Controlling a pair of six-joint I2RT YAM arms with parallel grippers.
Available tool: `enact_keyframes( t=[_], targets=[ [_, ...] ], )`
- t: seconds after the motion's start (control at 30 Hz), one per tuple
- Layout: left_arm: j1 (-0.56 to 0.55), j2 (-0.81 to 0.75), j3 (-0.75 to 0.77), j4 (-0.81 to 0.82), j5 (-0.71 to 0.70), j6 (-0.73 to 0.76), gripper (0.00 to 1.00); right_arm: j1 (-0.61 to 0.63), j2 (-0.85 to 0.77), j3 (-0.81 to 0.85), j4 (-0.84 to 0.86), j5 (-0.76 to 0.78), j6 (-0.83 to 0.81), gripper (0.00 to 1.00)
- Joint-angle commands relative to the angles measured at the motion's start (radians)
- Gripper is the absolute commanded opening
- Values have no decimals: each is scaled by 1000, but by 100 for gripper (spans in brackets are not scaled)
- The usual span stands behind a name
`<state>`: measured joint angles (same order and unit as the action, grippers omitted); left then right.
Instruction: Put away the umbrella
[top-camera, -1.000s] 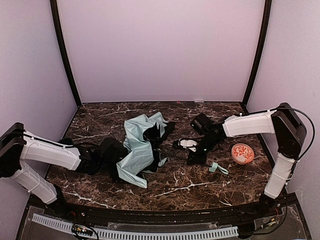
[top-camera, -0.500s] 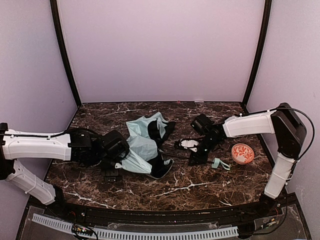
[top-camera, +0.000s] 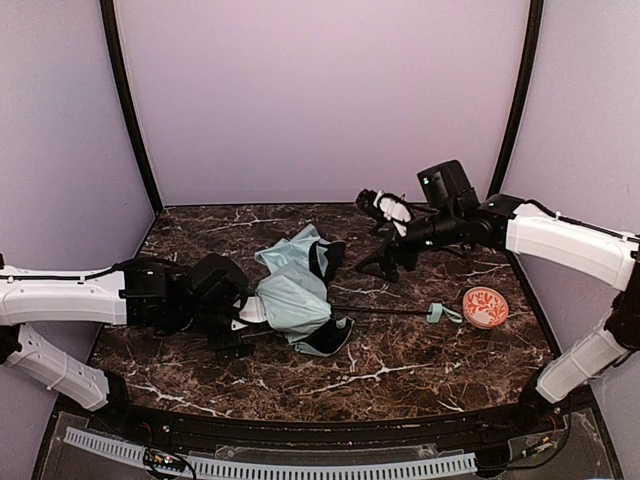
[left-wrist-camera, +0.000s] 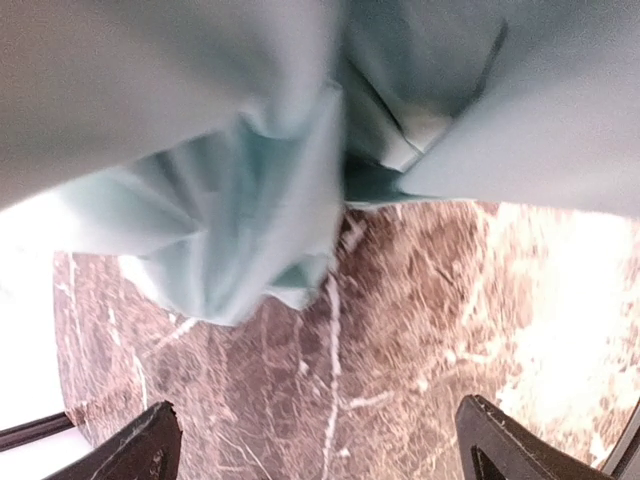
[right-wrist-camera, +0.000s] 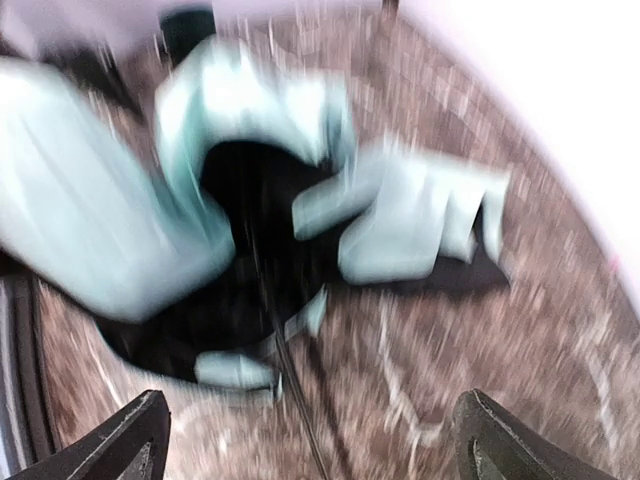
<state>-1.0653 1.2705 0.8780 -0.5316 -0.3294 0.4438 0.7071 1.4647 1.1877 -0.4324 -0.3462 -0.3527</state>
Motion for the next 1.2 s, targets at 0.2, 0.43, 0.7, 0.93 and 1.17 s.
enact_keyframes(
  t=[0.2, 0.43, 0.7, 0.93, 1.17],
  targets=[
    [-7, -74, -16, 162, -36, -86, 99, 14, 255, 243, 419, -192, 288, 96],
    [-8, -152, -19, 297, -6, -64, 99, 30, 559, 401, 341, -251, 303, 79],
    [-7, -172, -89, 479, 123, -59, 99, 41, 673, 340, 367, -200, 366, 68],
    [-7, -34, -79, 680, 304, -32, 99, 50, 631, 286, 350, -190, 364, 66],
    [-7, 46, -73, 807, 376, 61, 87, 51, 588, 309, 315, -193, 368, 66]
  ],
)
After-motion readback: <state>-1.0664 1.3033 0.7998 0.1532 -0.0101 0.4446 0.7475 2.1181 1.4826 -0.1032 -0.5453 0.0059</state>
